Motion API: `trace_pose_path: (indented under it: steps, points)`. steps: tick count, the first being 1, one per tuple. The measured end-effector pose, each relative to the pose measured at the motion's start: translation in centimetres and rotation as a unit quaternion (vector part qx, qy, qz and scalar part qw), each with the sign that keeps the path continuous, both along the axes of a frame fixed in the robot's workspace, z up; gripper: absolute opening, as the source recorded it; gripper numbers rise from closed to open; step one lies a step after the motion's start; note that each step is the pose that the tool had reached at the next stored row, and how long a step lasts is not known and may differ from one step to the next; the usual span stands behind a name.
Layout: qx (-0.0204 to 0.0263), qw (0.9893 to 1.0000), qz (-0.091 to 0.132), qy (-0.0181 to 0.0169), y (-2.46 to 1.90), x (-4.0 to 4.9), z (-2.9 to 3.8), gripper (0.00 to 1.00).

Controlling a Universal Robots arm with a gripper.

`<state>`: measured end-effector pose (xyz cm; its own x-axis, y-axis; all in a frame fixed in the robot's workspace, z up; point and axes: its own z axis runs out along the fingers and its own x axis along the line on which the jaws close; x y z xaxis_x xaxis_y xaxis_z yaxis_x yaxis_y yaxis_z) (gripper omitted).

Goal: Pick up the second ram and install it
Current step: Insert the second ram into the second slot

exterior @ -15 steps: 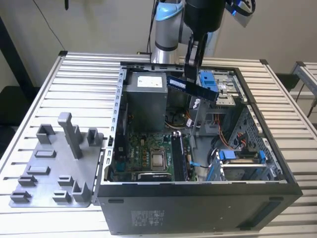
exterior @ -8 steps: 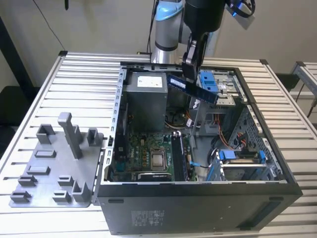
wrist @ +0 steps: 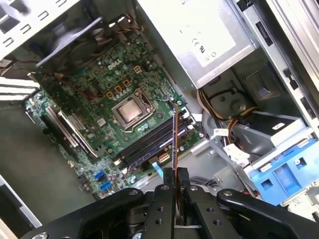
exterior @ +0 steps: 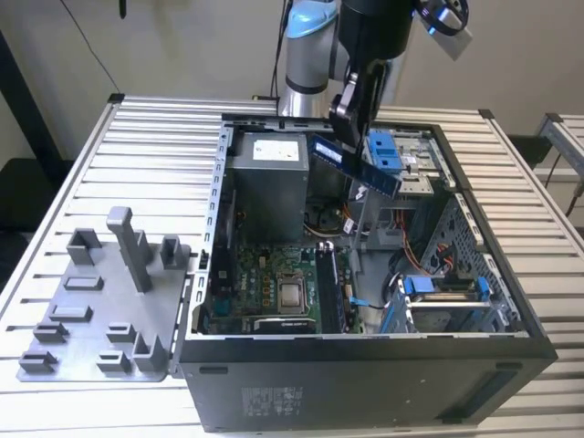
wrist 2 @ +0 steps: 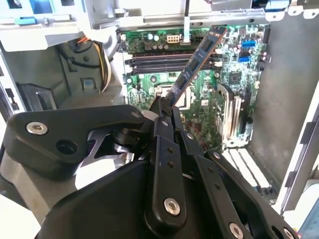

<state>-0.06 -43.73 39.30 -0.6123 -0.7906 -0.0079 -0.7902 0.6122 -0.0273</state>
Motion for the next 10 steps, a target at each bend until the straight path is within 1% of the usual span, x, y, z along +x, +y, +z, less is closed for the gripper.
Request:
trace_pose_path:
  steps: [2, 5, 8, 10]
  points:
    - [-0.0007, 0.9999, -0.015, 0.0, 0.0, 0.0, 0.0, 0.14]
    - [-0.0021, 0.9994, -0.035, 0.0, 0.0, 0.0, -0.02, 0.14]
    - [-0.0038, 0.9984, -0.057, 0.0, 0.0, 0.0, -0.02, 0.14]
    - [-0.0049, 0.9974, -0.071, 0.0, 0.0, 0.0, -0.03, 0.14]
